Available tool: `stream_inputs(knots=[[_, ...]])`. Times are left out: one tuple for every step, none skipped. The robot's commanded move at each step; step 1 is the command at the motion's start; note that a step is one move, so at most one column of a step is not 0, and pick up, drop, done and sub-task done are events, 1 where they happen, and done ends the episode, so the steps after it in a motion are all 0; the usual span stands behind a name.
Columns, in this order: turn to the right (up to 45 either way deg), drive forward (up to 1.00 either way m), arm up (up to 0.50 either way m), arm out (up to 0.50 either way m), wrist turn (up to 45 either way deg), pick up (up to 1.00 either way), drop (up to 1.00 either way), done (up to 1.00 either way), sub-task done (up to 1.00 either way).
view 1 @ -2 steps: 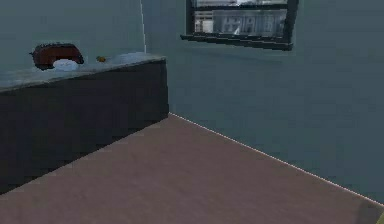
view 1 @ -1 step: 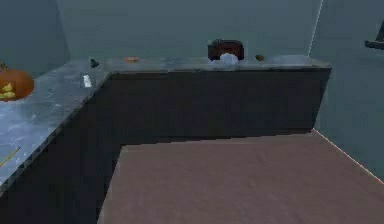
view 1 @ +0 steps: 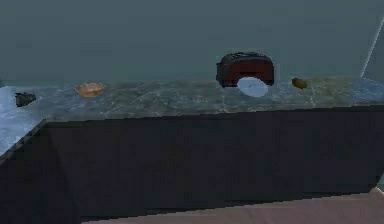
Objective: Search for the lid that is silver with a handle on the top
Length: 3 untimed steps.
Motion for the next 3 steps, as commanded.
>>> stream_inputs(knots=[[0.0, 0.50, 0.00, 0.00, 0.0, 0.00, 0.00, 0.00, 0.00], [27.0, 0.00, 0.00, 0.00, 0.0, 0.00, 0.00, 0.00, 0.00], [0.0, 0.00, 0.00, 0.00, 0.0, 0.00, 0.00, 1.00, 0.00]])
